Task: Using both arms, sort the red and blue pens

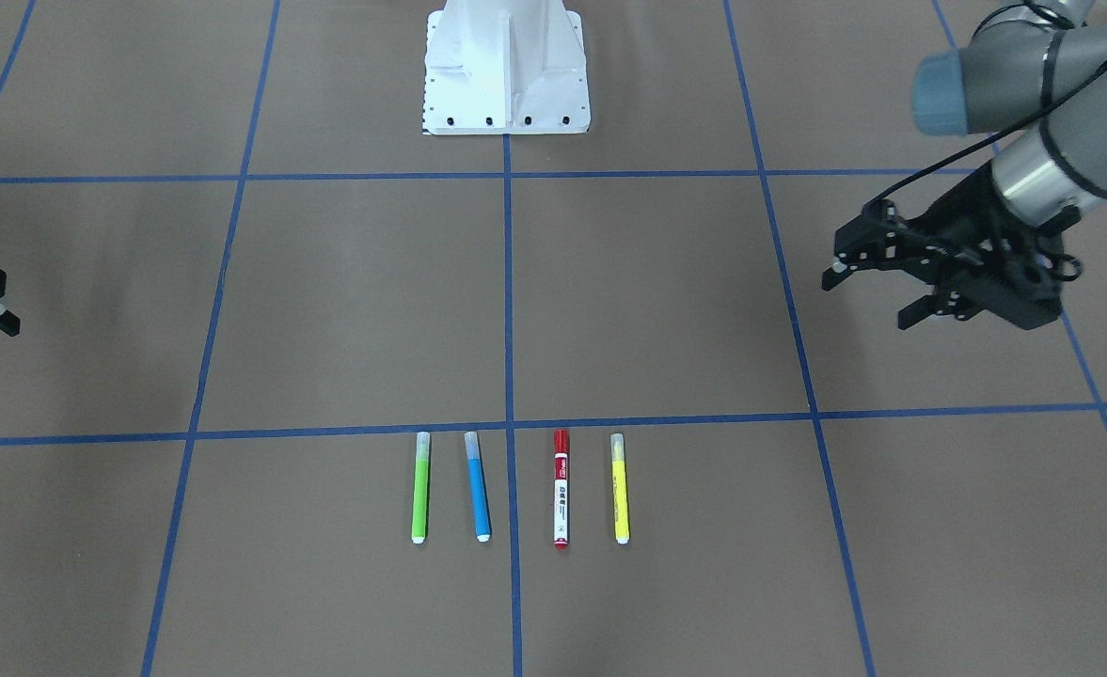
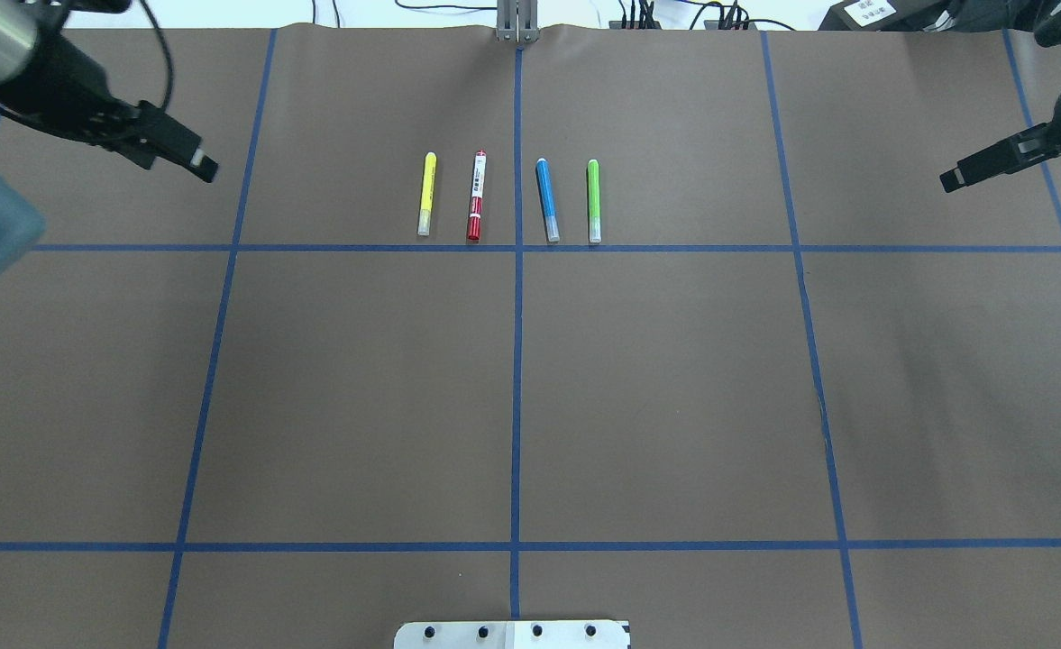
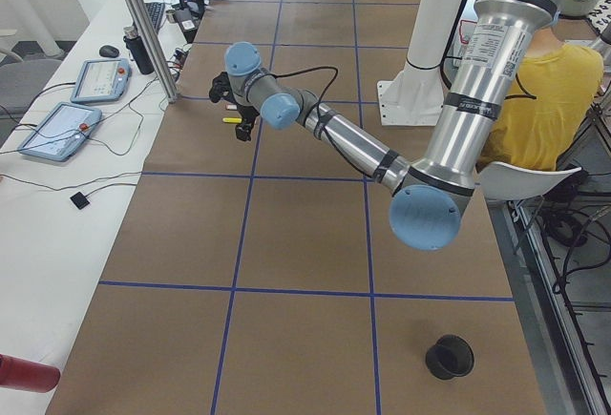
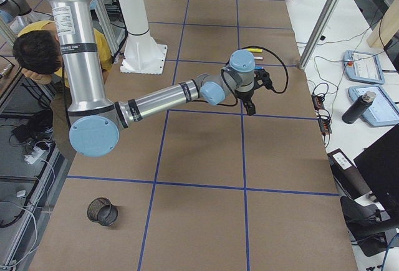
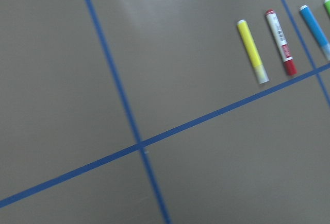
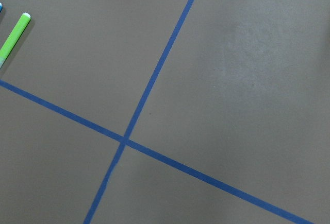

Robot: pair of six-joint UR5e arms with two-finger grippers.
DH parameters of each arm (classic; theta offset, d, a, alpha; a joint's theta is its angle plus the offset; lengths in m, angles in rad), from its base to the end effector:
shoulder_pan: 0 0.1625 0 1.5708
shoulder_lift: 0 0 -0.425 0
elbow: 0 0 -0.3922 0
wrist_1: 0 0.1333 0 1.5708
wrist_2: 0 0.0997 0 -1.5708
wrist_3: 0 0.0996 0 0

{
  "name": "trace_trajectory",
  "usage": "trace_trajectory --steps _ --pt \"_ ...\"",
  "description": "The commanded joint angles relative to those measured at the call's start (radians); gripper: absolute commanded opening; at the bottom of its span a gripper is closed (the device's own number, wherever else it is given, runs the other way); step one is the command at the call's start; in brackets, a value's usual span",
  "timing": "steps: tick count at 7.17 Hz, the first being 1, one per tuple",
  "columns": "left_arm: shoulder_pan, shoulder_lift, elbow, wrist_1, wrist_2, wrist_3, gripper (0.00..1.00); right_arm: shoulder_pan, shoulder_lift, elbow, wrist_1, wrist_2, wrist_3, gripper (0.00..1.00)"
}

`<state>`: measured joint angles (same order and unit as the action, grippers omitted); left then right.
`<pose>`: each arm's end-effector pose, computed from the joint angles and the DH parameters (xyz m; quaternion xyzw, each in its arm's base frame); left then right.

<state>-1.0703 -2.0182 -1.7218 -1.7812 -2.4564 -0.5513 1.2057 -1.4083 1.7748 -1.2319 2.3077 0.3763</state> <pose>0.2493 -0.5730 0.2961 0.1097 0.5191 0.1474 0.8347 -0.1375 -0.5455 0.4329 0.1779 -0.4318 -0.1195 0.8761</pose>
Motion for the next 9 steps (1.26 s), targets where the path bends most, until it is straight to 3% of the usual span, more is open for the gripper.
trace_trajectory --steps 1,3,5,7,9 --pt "0.104 -0.153 0.129 0.0 0.072 -0.086 1.0 -0.037 0.023 0.0 0.0 -0.033 0.052 1.0" --pt "0.191 -0.287 0.296 -0.006 0.175 -0.124 1.0 -0.041 0.022 -0.003 0.0 -0.033 0.052 1.0" --pt "0.236 -0.431 0.521 -0.012 0.192 -0.122 0.99 -0.048 0.02 -0.006 0.0 -0.033 0.052 1.0" --pt "0.256 -0.554 0.682 -0.014 0.213 -0.134 0.97 -0.048 0.022 -0.006 0.0 -0.033 0.052 1.0" --pt "0.288 -0.648 0.889 -0.132 0.342 -0.18 0.98 -0.048 0.022 -0.006 0.002 -0.033 0.052 1.0"
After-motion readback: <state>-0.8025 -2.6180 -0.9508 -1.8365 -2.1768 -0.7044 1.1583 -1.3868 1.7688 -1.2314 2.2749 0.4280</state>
